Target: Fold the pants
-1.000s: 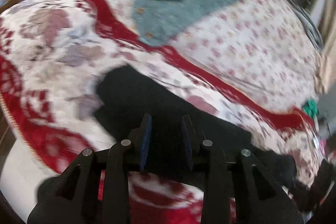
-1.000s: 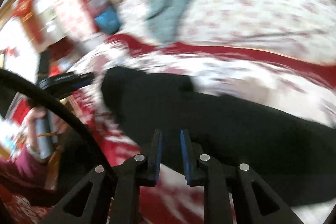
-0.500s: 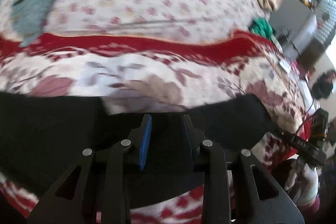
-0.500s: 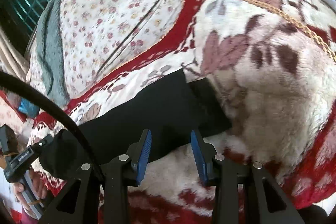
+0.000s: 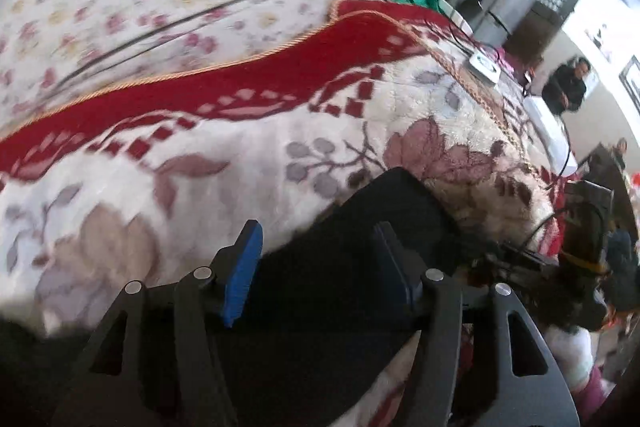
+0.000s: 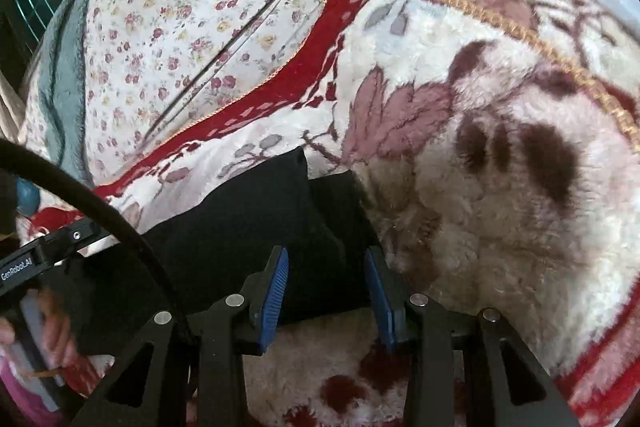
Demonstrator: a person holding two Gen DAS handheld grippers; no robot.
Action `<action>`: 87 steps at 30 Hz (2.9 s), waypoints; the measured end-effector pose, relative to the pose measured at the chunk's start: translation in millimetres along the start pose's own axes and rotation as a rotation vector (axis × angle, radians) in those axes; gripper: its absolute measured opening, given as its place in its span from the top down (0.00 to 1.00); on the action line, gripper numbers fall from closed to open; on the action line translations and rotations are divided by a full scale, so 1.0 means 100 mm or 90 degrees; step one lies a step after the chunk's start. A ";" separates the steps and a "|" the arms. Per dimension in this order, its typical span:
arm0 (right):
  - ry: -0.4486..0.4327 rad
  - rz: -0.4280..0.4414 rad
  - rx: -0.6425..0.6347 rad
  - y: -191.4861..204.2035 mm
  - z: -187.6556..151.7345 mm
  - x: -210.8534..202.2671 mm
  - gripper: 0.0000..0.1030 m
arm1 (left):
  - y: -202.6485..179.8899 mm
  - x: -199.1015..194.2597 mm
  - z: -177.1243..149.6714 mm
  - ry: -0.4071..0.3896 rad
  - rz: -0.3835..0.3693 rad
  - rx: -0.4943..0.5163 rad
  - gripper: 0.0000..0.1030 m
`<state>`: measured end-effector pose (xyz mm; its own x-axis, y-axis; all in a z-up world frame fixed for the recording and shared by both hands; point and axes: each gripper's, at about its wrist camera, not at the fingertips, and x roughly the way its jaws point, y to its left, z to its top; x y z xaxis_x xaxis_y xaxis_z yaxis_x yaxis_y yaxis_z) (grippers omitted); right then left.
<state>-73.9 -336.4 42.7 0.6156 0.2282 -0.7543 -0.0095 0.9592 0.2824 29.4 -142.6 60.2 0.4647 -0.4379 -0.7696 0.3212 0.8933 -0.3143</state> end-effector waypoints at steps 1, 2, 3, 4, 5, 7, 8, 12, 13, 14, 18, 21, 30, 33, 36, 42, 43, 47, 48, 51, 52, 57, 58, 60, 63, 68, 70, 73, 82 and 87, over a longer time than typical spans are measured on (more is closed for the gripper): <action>0.005 0.018 -0.006 0.00 -0.01 0.03 0.63 | -0.04 0.07 0.04 0.009 -0.002 0.009 0.44; 0.007 0.022 -0.010 0.01 -0.01 0.04 0.63 | -0.08 0.17 0.09 0.024 -0.013 0.018 0.44; 0.001 0.014 -0.016 0.01 -0.03 0.05 0.69 | -0.10 0.23 0.12 0.033 -0.021 0.022 0.44; -0.006 0.007 -0.020 0.01 -0.03 0.05 0.77 | -0.12 0.32 0.16 0.045 -0.027 0.026 0.44; -0.011 0.009 -0.023 0.01 -0.03 0.05 0.78 | -0.14 0.39 0.19 0.054 -0.028 0.026 0.44; -0.007 0.014 -0.029 0.01 -0.03 0.06 0.81 | -0.14 0.49 0.23 0.065 -0.025 0.026 0.44; -0.007 0.014 -0.033 0.01 -0.04 0.06 0.82 | -0.16 0.55 0.26 0.069 -0.022 0.030 0.44; -0.018 0.032 -0.022 -0.03 -0.06 0.09 0.85 | -0.24 0.79 0.28 0.115 -0.040 0.075 0.44; -0.016 0.036 -0.017 -0.04 -0.07 0.11 0.87 | -0.26 0.83 0.27 0.119 -0.054 0.083 0.44; -0.017 0.038 -0.018 -0.04 -0.07 0.11 0.88 | -0.31 0.86 0.26 0.120 -0.053 0.102 0.46; -0.032 0.050 -0.013 -0.03 -0.06 0.03 0.92 | -0.53 0.88 0.20 0.118 -0.020 0.165 0.84; -0.047 0.059 0.001 -0.06 -0.06 -0.09 0.92 | -0.70 0.76 0.20 0.091 -0.014 0.192 0.89; -0.030 0.002 0.019 -0.14 -0.02 -0.20 0.92 | -0.91 0.94 0.16 0.088 0.005 0.192 0.90; -0.016 -0.034 0.006 -0.11 -0.03 -0.11 0.92 | -0.85 0.94 0.12 0.076 0.007 0.172 0.88; -0.009 -0.032 0.006 -0.12 -0.02 -0.11 0.90 | -0.83 0.83 0.11 0.072 0.007 0.160 0.84; -0.040 -0.017 0.023 -0.09 -0.02 -0.38 0.76 | -0.66 0.29 0.02 0.019 0.019 0.109 0.84; -0.052 -0.008 0.019 -0.06 -0.01 -0.43 0.73 | -0.61 0.19 0.00 0.012 0.020 0.098 0.81; -0.084 0.080 0.027 0.07 0.00 -0.58 0.68 | -0.24 -0.28 -0.14 -0.030 0.024 0.026 0.53; -0.079 0.100 0.036 0.09 0.01 -0.58 0.68 | -0.13 -0.41 -0.18 -0.043 0.029 0.007 0.53; -0.048 0.133 0.047 0.18 -0.02 -0.50 0.67 | 0.15 -0.71 -0.34 -0.065 0.071 -0.020 0.53; -0.040 0.132 0.043 0.23 -0.05 -0.48 0.67 | 0.23 -0.80 -0.41 -0.073 0.087 -0.025 0.53; -0.013 0.172 -0.013 0.61 -0.15 -0.38 0.67 | 0.64 -1.18 -0.78 -0.090 0.160 -0.066 0.53; -0.013 0.179 -0.025 0.69 -0.16 -0.36 0.67 | 0.72 -1.24 -0.84 -0.092 0.171 -0.078 0.53; -0.009 0.197 -0.045 0.85 -0.17 -0.31 0.67 | 0.89 -1.37 -0.97 -0.097 0.194 -0.111 0.53; 0.006 0.211 -0.054 0.99 -0.15 -0.20 0.65 | 1.10 -1.54 -1.11 -0.111 0.209 -0.162 0.53; 0.020 0.197 -0.033 0.95 -0.16 -0.16 0.60 | 1.15 -1.59 -1.08 -0.127 0.186 -0.175 0.53; 0.024 0.179 -0.024 0.85 -0.18 -0.18 0.57 | 1.08 -1.53 -0.99 -0.123 0.153 -0.161 0.53; 0.035 0.145 -0.003 0.64 -0.22 -0.23 0.55 | 0.86 -1.28 -0.83 -0.098 0.097 -0.131 0.53; 0.051 0.068 0.100 -0.08 -0.32 -0.32 0.54 | 0.08 -0.15 -0.30 0.035 -0.010 -0.020 0.52; 0.033 0.106 0.176 -0.33 -0.24 -0.20 0.54 | -0.19 0.32 -0.10 0.077 -0.037 0.047 0.52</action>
<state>-105.3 -369.1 34.1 0.5830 0.3928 -0.7112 0.1124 0.8279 0.5495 29.6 -172.8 35.8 0.3422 -0.4690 -0.8142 0.4065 0.8551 -0.3217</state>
